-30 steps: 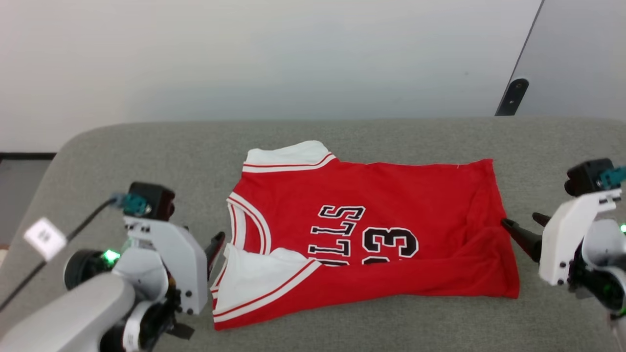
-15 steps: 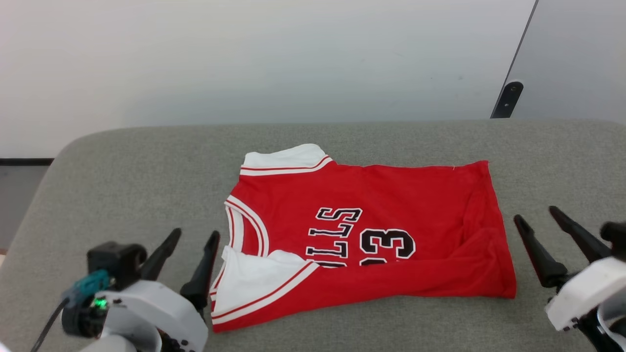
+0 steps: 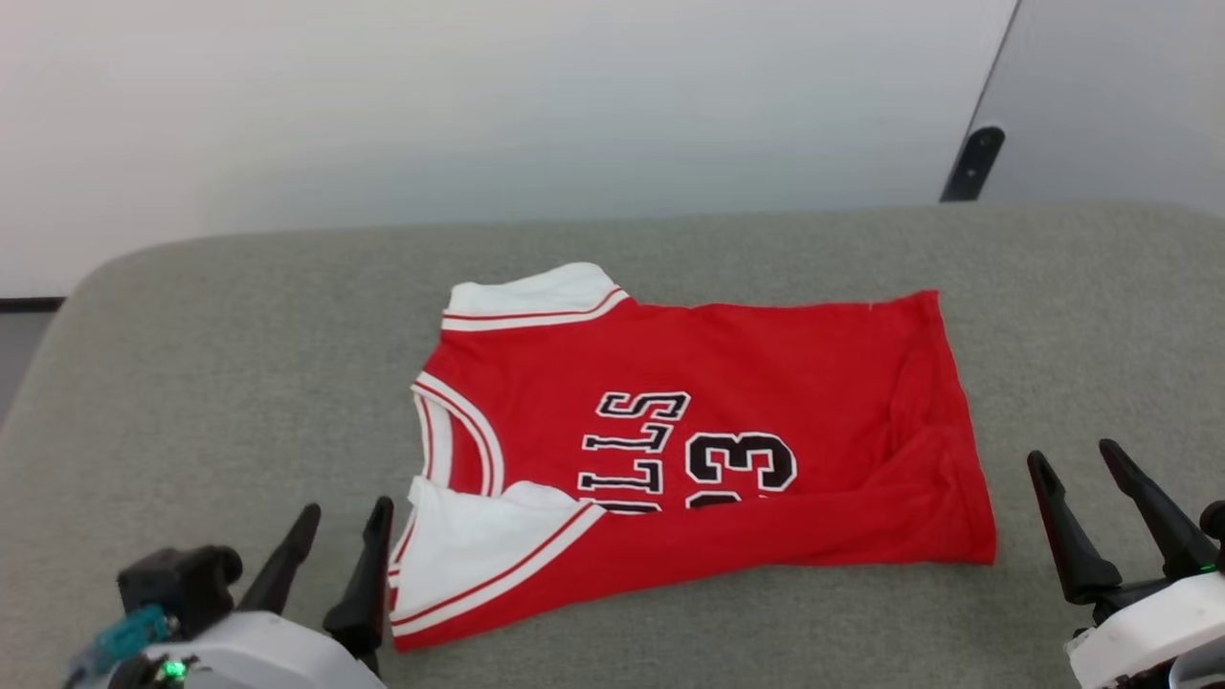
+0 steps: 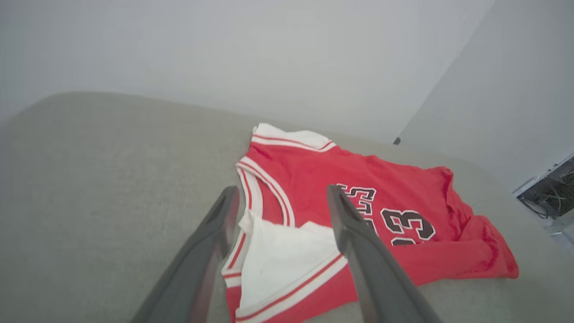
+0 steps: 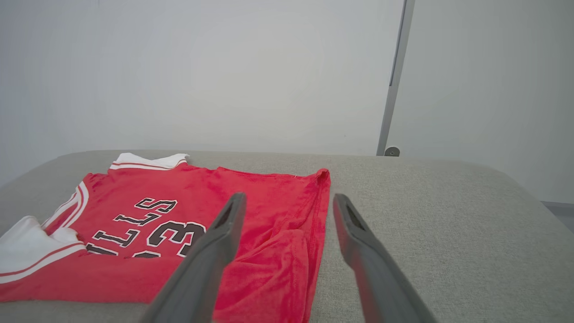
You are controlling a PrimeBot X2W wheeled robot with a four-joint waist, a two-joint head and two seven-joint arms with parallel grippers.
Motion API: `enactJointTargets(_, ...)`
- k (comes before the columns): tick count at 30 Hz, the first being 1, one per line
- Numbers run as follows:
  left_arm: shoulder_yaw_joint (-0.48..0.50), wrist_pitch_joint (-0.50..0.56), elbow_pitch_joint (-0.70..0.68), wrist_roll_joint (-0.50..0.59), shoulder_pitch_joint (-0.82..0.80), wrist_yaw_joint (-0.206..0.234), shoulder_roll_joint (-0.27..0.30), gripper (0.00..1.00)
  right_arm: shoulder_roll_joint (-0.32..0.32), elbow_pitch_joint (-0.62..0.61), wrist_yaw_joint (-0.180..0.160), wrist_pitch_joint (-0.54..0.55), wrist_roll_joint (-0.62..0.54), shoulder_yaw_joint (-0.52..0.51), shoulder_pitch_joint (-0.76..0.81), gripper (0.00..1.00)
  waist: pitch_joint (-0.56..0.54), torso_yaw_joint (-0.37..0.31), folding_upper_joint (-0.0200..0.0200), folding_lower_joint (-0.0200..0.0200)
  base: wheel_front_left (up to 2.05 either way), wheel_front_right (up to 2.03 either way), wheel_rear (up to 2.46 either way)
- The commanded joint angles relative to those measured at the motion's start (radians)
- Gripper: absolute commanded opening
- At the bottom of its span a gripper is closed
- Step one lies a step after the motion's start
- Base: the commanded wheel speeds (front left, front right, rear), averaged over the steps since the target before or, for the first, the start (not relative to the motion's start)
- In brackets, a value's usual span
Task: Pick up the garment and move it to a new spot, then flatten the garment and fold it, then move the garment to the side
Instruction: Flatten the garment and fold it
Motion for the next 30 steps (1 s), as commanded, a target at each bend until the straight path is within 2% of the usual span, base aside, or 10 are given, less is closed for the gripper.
enactJointTargets(1, 0.009, 0.020, 0.009, -0.017, -0.010, -0.019, 0.014, 1.00, 0.005, -0.009, -0.002, -0.001, -0.010, -0.002, -0.009, 1.00, 0.028, -0.024, -0.0001, 0.0000, 0.00, 0.00, 0.00)
enactJointTargets(9, 0.007, 0.280, 0.086, -0.145, -0.127, -0.108, 0.102, 1.00, 0.023, -0.027, -0.002, 0.014, -0.015, 0.031, -0.065, 1.00, 0.093, -0.079, -0.0001, 0.0000, 0.00, 0.00, 0.00)
enactJointTargets(16, -0.037, 0.541, 0.188, -0.225, -0.229, -0.123, 0.148, 1.00, 0.040, -0.029, -0.002, 0.008, 0.002, 0.047, -0.092, 1.00, 0.137, -0.118, -0.0001, 0.0000, 0.00, 0.00, 0.00)
enactJointTargets(21, -0.085, 0.709, 0.262, -0.249, -0.286, -0.107, 0.161, 1.00, 0.045, -0.019, -0.002, 0.006, 0.011, 0.050, -0.101, 1.00, 0.153, -0.135, -0.0001, 0.0000, 0.00, 0.00, 0.00)
enactJointTargets(26, -0.120, 0.856, 0.301, -0.283, -0.324, -0.044, 0.167, 1.00, 0.047, -0.016, -0.002, 0.011, 0.015, 0.051, -0.098, 1.00, 0.160, -0.139, -0.0001, 0.0000, 0.00, 0.00, 0.00)
enactJointTargets(30, -0.148, 0.934, 0.293, -0.280, -0.347, 0.002, 0.178, 1.00, 0.050, -0.013, -0.002, 0.012, 0.024, 0.054, -0.102, 1.00, 0.165, -0.138, -0.0001, 0.0000, 0.00, 0.00, 0.00)
